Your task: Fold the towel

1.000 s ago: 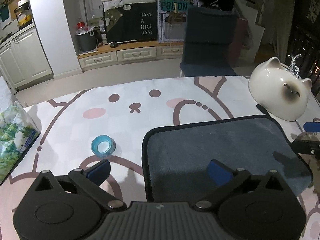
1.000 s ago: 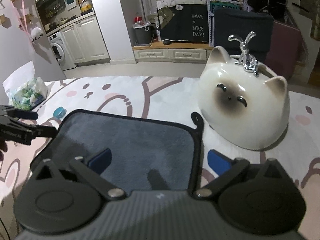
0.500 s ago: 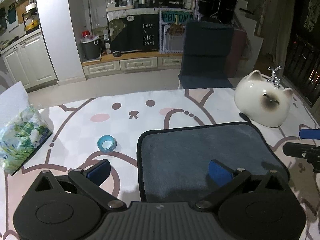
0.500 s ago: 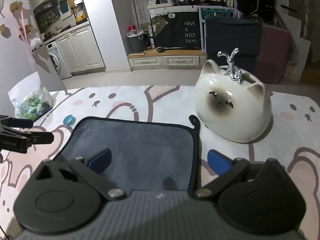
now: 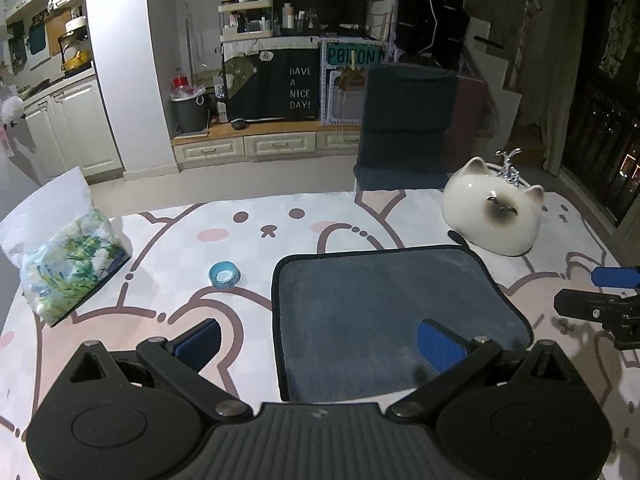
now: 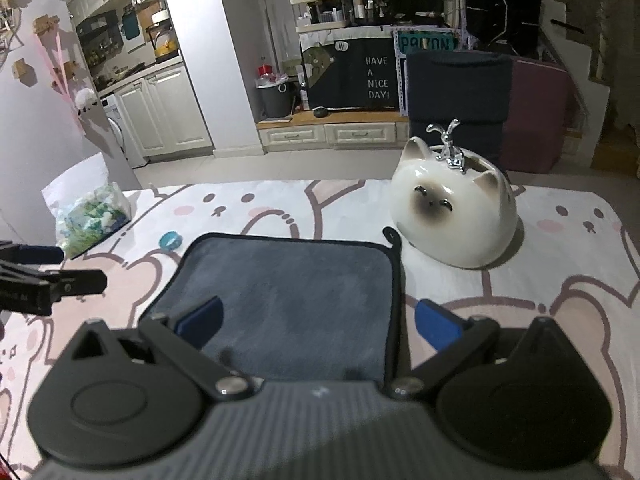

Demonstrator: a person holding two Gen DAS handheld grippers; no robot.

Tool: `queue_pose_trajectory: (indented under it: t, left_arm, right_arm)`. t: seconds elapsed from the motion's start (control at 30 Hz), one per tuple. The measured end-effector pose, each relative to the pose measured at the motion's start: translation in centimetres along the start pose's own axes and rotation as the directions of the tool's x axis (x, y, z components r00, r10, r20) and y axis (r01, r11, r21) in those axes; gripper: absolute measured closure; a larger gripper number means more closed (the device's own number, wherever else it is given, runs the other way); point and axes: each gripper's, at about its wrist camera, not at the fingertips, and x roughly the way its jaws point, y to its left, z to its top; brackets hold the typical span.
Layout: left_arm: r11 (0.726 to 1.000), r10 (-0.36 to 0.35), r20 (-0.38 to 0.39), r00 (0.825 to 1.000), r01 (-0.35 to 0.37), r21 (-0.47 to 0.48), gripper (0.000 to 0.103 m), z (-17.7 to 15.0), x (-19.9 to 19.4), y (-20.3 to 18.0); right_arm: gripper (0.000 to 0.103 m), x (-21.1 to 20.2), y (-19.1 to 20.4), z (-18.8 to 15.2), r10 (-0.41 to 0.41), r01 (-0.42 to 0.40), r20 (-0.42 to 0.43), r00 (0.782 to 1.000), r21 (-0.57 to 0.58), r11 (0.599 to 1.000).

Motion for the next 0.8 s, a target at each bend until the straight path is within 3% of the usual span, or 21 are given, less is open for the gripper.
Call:
queue_pose_trajectory:
  t: [0.33, 0.8]
  left_arm:
    - [1.0, 0.014, 0.035, 0.999, -0.014, 0.002, 0.0, -1.9, -4.7, -0.7]
    - [1.0, -0.02, 0.073, 0.997, 0.019, 0.015, 0.0, -4.8, -10.3, -1.8]
  right_arm:
    - [0.0, -4.8, 1.7, -1.9, 0.005, -0.004, 0.027, 1.0, -0.015, 1.0]
    - [0.0, -10.1, 3.2, -4.3, 0.017, -0.016, 0.067, 0.998, -0.011, 1.0]
